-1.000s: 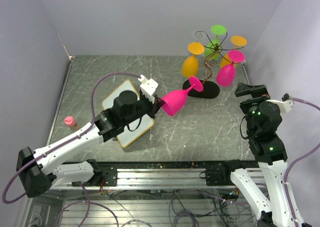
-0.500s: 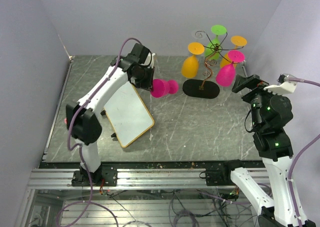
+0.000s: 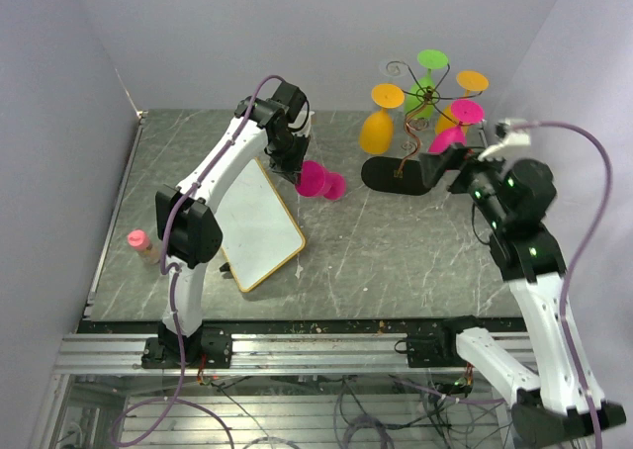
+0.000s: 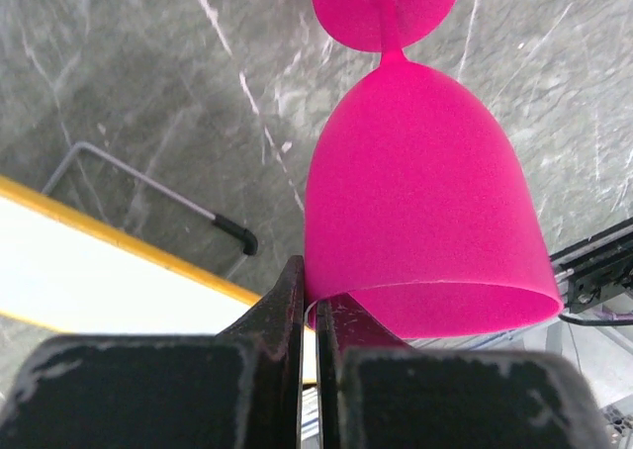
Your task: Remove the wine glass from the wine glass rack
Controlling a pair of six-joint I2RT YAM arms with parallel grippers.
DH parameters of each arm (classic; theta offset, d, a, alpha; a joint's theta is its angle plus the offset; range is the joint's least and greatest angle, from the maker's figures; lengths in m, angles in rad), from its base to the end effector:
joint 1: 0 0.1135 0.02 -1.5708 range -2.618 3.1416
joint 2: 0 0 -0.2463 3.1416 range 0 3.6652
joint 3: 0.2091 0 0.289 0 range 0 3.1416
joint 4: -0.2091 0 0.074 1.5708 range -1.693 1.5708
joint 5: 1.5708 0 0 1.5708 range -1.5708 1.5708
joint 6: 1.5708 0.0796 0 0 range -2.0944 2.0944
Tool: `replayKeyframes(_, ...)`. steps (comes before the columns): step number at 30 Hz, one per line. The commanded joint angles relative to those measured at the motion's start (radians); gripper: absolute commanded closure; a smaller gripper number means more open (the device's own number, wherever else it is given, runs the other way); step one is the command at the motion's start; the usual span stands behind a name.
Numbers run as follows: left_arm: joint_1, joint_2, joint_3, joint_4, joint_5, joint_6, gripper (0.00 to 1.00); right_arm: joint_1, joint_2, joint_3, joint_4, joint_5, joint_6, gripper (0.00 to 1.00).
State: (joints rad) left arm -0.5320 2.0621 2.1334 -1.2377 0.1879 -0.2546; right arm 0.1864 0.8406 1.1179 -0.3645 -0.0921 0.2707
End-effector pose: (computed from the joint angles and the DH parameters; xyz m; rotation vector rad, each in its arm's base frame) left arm 0.4008 -0.2532 0.2707 0.4412 2.7685 -0.4642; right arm 0.2579 0.0561 0.4187 -0.0001 1.6748 0.4225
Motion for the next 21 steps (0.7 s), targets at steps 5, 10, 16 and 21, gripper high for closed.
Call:
replayKeyframes(5,-0.049,-0.161,-0.166,0.043,-0.082,-0.13,0.93,0.268,0.183,0.072,-0.037,-0.073,-0.036,0.01)
replayKeyframes(10,-0.079,-0.214,-0.223,0.08,-0.089,-0.176,0.93,0.585,0.391,0.164,-0.119,0.329,-0.007,0.05)
replayKeyframes(16,-0.092,-0.241,-0.243,0.084,-0.074,-0.189,0.93,0.659,0.565,0.219,-0.081,0.446,0.083,0.13)
replayKeyframes(21,-0.093,-0.283,-0.287,0.115,-0.061,-0.201,0.93,0.688,0.662,0.26,-0.098,0.536,0.111,0.34)
